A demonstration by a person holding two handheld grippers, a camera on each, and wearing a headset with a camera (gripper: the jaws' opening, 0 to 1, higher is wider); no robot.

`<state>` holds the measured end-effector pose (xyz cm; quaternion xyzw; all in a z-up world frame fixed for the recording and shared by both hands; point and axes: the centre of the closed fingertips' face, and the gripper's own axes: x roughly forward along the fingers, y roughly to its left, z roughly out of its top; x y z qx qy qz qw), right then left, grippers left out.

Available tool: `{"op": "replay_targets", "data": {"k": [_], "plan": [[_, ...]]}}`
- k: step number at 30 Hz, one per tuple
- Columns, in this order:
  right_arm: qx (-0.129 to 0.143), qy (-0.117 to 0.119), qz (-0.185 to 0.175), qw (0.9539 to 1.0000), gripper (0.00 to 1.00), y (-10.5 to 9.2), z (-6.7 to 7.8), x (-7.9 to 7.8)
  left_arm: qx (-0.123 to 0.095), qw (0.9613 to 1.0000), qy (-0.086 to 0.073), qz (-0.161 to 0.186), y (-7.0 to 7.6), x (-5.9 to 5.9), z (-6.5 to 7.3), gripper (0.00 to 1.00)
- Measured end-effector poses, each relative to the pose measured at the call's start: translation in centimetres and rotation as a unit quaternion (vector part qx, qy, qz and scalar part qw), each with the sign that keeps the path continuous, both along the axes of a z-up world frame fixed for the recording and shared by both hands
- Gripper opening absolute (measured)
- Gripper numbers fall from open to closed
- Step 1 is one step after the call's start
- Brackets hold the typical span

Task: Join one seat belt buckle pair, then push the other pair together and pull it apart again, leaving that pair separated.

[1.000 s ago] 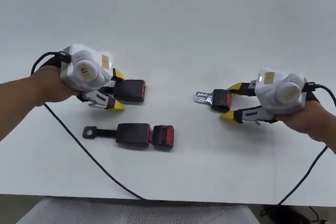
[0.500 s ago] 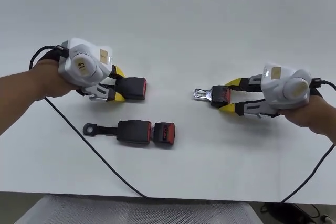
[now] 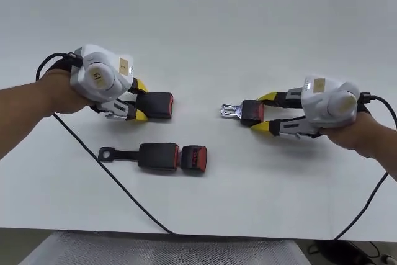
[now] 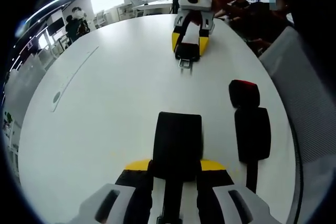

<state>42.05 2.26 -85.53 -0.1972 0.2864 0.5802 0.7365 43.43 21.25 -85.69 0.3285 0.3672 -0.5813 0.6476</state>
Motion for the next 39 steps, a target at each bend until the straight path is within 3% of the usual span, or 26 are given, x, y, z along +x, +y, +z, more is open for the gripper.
{"op": "replay_targets", "data": {"k": [8,11,17,39], "plan": [[0.003,0.0,0.011,0.9999,0.34,2.6,-0.2,0.5,0.003,1.0,0.001,0.0,0.0,0.0,0.0,0.33],[0.003,0.004,0.014,0.9999,0.34,3.6,-0.2,0.4,0.005,0.9999,0.008,0.009,0.1,0.1,0.0,0.33],[0.012,-0.005,0.023,0.9996,0.34,6.5,-0.1,0.8,0.007,1.0,0.004,0.0,0.1,0.1,0.0,0.33],[-0.002,-0.001,0.009,1.0,0.34,10.9,-0.7,1.6,0.021,0.9998,0.002,-0.006,0.2,-0.3,-0.1,0.33]]}}
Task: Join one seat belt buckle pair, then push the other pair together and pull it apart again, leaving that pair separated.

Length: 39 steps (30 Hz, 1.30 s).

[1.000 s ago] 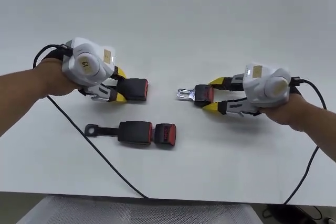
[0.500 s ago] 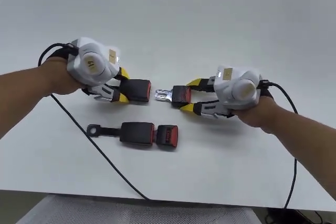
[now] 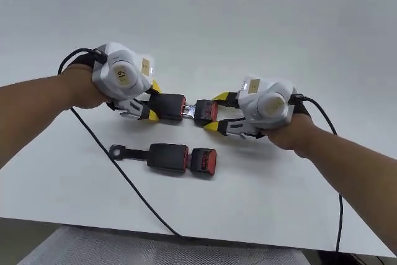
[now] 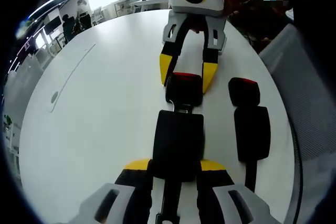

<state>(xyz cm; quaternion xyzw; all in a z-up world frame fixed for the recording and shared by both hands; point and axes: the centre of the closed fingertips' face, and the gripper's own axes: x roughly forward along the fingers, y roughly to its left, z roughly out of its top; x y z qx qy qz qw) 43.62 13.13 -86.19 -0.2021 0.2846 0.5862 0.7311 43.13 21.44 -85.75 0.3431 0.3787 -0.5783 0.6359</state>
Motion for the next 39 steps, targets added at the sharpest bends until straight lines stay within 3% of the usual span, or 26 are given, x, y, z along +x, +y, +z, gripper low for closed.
{"op": "replay_targets", "data": {"k": [13,16,18,25,39], "plan": [[-0.016,0.015,-0.006,0.9997,0.33,0.5,0.2,-0.3,0.009,0.9999,0.001,-0.01,0.0,0.0,0.1,0.33],[-0.012,0.022,-0.01,0.9996,0.33,1.7,0.1,-0.5,0.013,0.9997,0.0,-0.019,0.0,0.0,0.1,0.33],[-0.026,0.011,-0.011,0.9995,0.33,1.8,0.0,-0.4,0.016,0.9997,0.0,-0.019,0.0,0.0,0.1,0.32],[-0.043,0.016,-0.041,0.9981,0.33,2.0,0.1,-0.3,0.021,0.9995,0.0,-0.023,0.0,0.0,0.1,0.32],[-0.058,0.018,-0.046,0.9971,0.33,1.7,0.1,-0.3,0.019,0.9996,-0.001,-0.022,0.1,-0.1,0.1,0.33]]}}
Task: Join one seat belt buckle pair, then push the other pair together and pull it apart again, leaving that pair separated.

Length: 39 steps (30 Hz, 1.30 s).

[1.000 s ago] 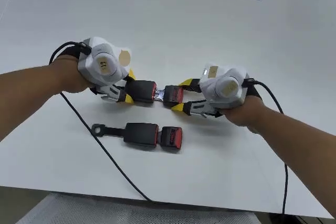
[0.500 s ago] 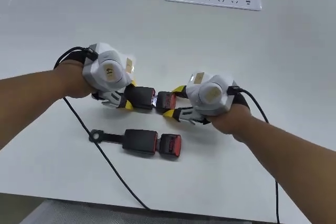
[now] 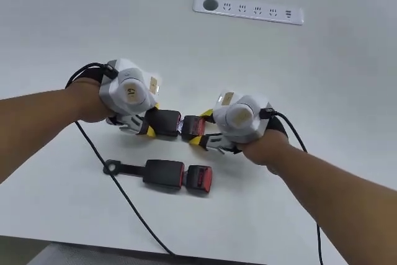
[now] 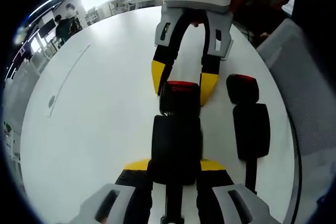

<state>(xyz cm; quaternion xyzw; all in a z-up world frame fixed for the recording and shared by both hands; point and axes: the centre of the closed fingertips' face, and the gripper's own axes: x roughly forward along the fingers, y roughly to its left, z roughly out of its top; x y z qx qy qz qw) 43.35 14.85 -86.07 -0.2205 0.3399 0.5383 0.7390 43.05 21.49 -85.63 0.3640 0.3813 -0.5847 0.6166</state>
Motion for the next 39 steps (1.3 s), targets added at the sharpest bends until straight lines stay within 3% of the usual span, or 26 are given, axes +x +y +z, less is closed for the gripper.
{"op": "replay_targets", "data": {"k": [17,39], "plan": [[0.0,-0.004,0.013,0.9999,0.34,-0.5,0.0,0.1,-0.004,1.0,-0.001,0.0,-0.2,0.0,0.0,0.33],[-0.003,-0.005,0.019,0.9998,0.35,-4.6,0.1,-0.3,-0.026,0.9993,0.003,0.025,-0.2,0.1,0.2,0.33]]}}
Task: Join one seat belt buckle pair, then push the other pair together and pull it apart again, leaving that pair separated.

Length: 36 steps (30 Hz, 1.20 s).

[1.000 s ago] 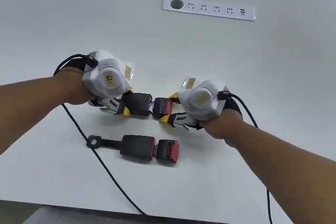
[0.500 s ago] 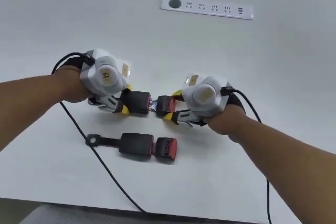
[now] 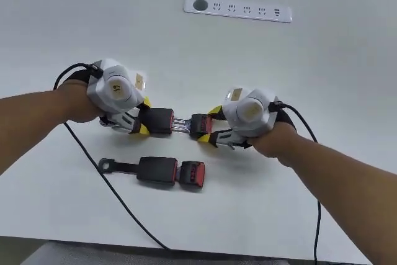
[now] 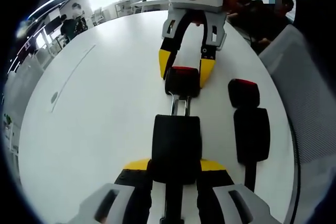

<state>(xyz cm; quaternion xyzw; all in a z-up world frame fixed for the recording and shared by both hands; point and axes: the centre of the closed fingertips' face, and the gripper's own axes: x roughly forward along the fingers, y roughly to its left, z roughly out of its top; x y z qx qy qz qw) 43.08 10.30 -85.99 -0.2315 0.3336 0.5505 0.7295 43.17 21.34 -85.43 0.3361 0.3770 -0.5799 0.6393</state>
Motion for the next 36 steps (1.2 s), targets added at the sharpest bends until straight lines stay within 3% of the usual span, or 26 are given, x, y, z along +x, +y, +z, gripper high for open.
{"op": "replay_targets", "data": {"k": [8,14,24,36], "plan": [[0.005,-0.003,-0.011,0.9999,0.35,-2.5,0.1,-0.4,0.001,1.0,0.0,0.0,0.1,-0.1,0.0,0.34],[0.001,0.004,-0.027,0.9996,0.35,-5.3,-0.3,-0.6,0.001,1.0,0.0,0.0,0.2,-0.1,-0.1,0.34],[-0.001,-0.002,-0.04,0.9992,0.36,-8.0,-0.2,-0.2,0.004,1.0,0.001,0.001,0.3,-0.2,-0.1,0.34],[-0.008,0.003,-0.053,0.9986,0.36,-11.1,0.0,-0.9,0.014,0.9999,0.002,0.002,0.2,-0.4,0.0,0.34]]}}
